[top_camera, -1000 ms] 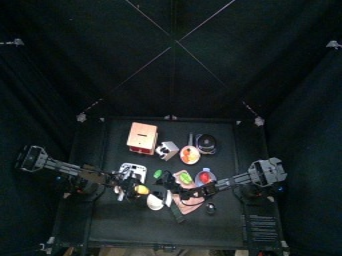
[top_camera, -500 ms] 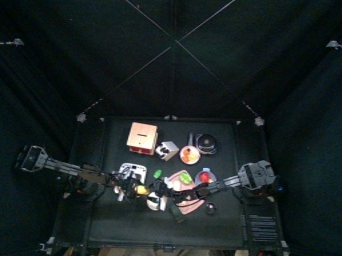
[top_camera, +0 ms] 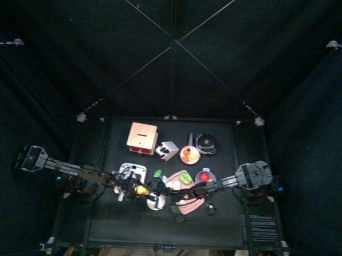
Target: Grab corn husk with both hands
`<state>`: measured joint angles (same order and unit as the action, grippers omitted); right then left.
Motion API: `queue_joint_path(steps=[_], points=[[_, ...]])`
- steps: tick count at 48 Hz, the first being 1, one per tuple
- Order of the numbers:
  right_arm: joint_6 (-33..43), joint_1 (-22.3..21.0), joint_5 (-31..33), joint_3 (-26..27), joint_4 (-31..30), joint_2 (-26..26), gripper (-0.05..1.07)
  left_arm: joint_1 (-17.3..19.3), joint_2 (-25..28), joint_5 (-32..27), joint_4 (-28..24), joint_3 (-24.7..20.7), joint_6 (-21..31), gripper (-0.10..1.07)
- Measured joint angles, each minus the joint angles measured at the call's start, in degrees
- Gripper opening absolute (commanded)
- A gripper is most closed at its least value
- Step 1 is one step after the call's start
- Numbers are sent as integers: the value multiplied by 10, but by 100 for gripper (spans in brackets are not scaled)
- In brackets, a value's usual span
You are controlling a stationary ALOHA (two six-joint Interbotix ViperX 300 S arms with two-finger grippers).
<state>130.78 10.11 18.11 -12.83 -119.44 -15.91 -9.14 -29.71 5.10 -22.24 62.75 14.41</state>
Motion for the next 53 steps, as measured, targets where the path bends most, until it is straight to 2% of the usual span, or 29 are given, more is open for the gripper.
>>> queue_joint_path(steps=[15, 26, 53], points=[[0, 1, -4, 1, 1, -1, 96, 4, 0, 0, 0, 0, 0, 77], [0, -3, -4, 0, 27, -1, 96, 4, 1, 0, 0, 0, 0, 77], [1, -4, 12, -8, 35, -1, 97, 4, 0, 1, 0, 0, -3, 77]])
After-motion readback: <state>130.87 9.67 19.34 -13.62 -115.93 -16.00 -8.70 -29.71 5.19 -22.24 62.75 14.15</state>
